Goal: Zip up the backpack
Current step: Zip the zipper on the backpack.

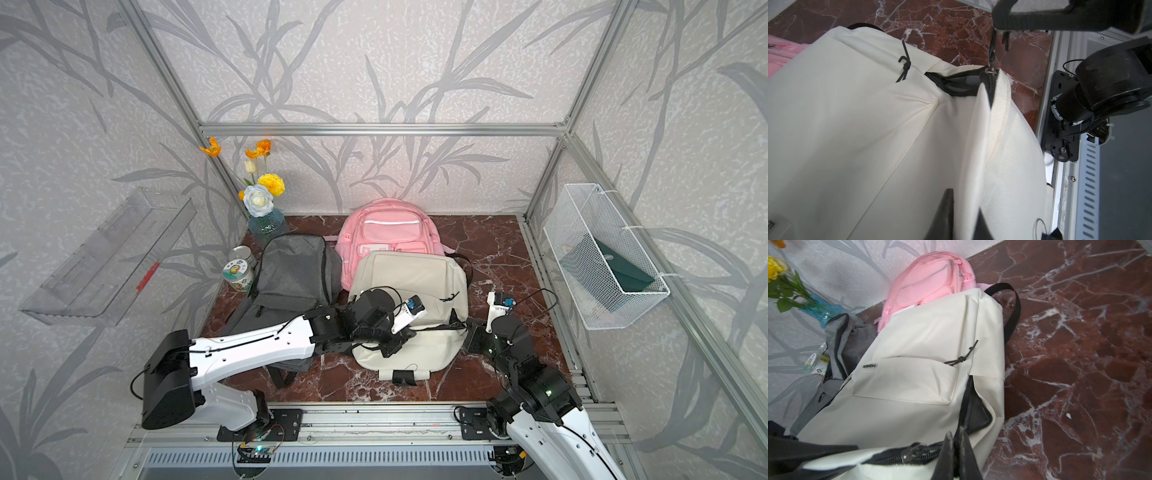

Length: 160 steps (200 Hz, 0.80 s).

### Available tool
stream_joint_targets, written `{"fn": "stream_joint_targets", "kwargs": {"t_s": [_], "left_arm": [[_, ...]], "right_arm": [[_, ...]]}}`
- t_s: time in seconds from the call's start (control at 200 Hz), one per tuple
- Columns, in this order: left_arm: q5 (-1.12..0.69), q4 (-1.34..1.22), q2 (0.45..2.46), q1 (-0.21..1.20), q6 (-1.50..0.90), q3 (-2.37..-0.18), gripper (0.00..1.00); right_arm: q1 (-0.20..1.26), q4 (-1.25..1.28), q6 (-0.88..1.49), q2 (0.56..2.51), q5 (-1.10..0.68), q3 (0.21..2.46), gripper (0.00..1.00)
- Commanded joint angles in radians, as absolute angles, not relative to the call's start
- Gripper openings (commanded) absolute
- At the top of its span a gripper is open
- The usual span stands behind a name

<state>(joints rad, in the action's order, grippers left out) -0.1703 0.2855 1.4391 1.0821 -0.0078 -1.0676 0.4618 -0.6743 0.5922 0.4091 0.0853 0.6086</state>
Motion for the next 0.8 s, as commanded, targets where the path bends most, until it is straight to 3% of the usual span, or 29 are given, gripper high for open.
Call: {"fn": "stream_joint_targets", "kwargs": {"t_s": [0.0,0.07,0.125,0.26,0.405,0.465,0.555,0.795], "left_arm": [[-0.208,0.378,1.413,1.067,-0.005,-1.053,0.39],[-0.275,0.373,1.436,1.067,-0.006,-1.099,0.56],[-0.31,0.367,1.463,1.068,-0.019,-1.144,0.64],[-0.369,0.334,1.544,1.074,-0.054,-1.239,0.7],[-0.375,0.355,1.64,1.091,-0.058,-1.34,0.7],[-0.372,0.356,1.669,1.095,-0.057,-1.358,0.64],[-0.372,0.386,1.698,1.098,-0.042,-1.369,0.47],[-0.286,0.434,1.621,1.108,-0.041,-1.244,0.11]], "right_arm": [[0.449,-0.546,0.515,0.417,-0.014,0.605,0.0],[0.457,-0.497,0.508,0.415,-0.104,0.607,0.0],[0.467,-0.474,0.508,0.405,-0.144,0.613,0.0],[0.496,-0.454,0.499,0.379,-0.201,0.626,0.0],[0.524,-0.456,0.501,0.352,-0.233,0.622,0.0],[0.535,-0.462,0.503,0.34,-0.229,0.62,0.0],[0.543,-0.488,0.505,0.317,-0.184,0.625,0.0],[0.542,-0.657,0.554,0.305,0.087,0.637,0.0]]}}
